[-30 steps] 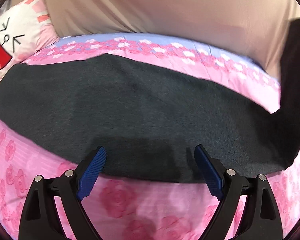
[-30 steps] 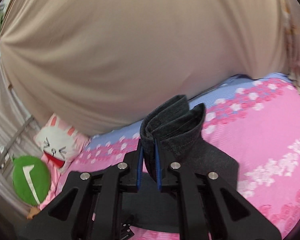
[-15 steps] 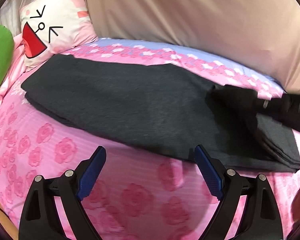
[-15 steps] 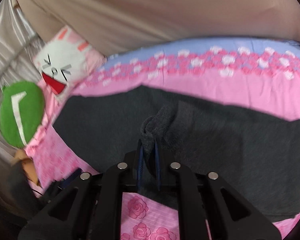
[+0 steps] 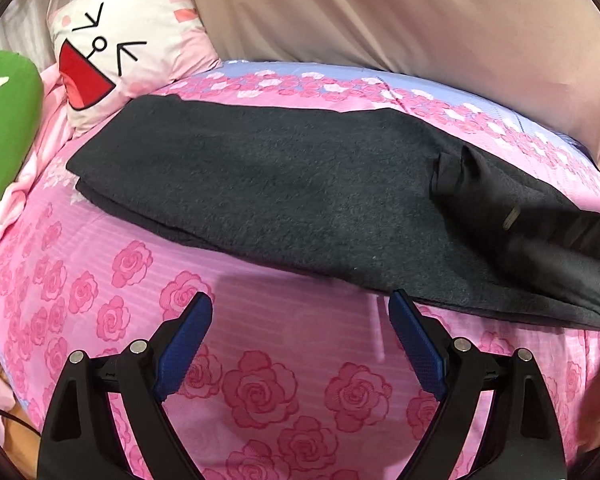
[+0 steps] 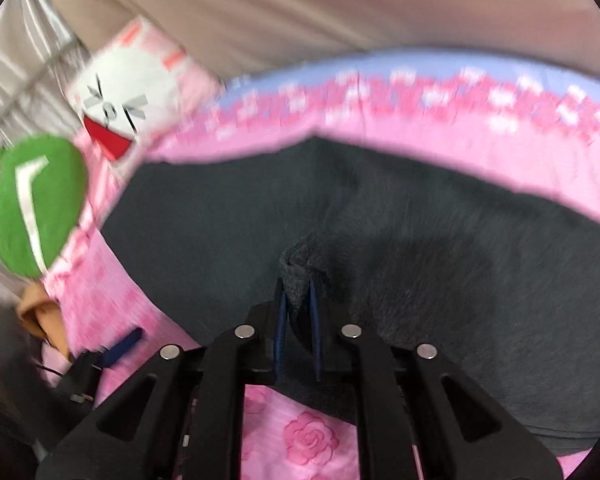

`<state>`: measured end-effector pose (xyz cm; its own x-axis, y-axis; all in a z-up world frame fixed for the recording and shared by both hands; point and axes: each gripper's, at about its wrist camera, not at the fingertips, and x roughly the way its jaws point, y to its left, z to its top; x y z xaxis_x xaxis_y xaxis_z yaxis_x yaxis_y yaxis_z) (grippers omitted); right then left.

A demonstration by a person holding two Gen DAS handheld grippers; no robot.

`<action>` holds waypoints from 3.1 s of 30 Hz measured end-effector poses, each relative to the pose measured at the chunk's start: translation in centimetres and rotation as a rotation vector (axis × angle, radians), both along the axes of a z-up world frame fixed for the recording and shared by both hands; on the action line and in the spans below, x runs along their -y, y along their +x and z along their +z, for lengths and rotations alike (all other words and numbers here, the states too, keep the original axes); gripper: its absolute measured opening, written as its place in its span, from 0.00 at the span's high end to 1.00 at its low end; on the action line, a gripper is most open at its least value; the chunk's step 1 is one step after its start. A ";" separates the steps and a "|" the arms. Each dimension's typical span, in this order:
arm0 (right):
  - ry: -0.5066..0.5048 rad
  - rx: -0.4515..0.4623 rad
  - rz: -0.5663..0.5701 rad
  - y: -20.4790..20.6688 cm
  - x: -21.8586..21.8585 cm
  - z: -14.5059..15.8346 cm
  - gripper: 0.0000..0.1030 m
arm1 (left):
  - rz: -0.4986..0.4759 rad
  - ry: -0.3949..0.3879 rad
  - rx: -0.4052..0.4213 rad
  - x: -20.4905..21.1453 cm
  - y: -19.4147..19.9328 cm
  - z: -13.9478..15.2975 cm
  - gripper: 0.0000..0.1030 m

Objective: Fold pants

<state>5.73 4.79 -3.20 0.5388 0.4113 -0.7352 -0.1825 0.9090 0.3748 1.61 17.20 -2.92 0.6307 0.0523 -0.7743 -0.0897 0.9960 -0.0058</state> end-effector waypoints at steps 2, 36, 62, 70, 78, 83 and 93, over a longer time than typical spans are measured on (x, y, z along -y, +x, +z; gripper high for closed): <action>0.034 0.000 0.003 -0.2 0.2 -1.3 0.86 | -0.001 -0.013 -0.004 -0.2 0.0 -0.2 0.15; 0.196 0.156 -0.389 -14.4 26.5 0.0 0.89 | -0.063 0.039 0.036 8.4 -2.9 3.2 0.15; 0.025 0.180 -0.198 -18.5 19.2 2.9 0.66 | -0.180 0.071 -0.026 13.0 -2.9 1.3 0.15; -0.092 0.080 -0.122 -13.2 13.5 -0.5 0.87 | -0.124 0.022 -0.014 8.5 -2.7 1.7 0.15; 0.032 0.204 -0.117 -12.9 12.4 4.6 0.95 | -0.072 -0.012 -0.003 5.5 -2.3 1.9 0.15; -0.109 0.087 -0.097 -10.8 10.7 0.5 0.90 | -0.066 -0.030 -0.009 4.9 -2.2 1.9 0.15; -0.236 0.091 -0.101 -11.7 9.7 -1.2 0.55 | -0.056 -0.167 -0.010 3.5 -1.6 2.5 0.15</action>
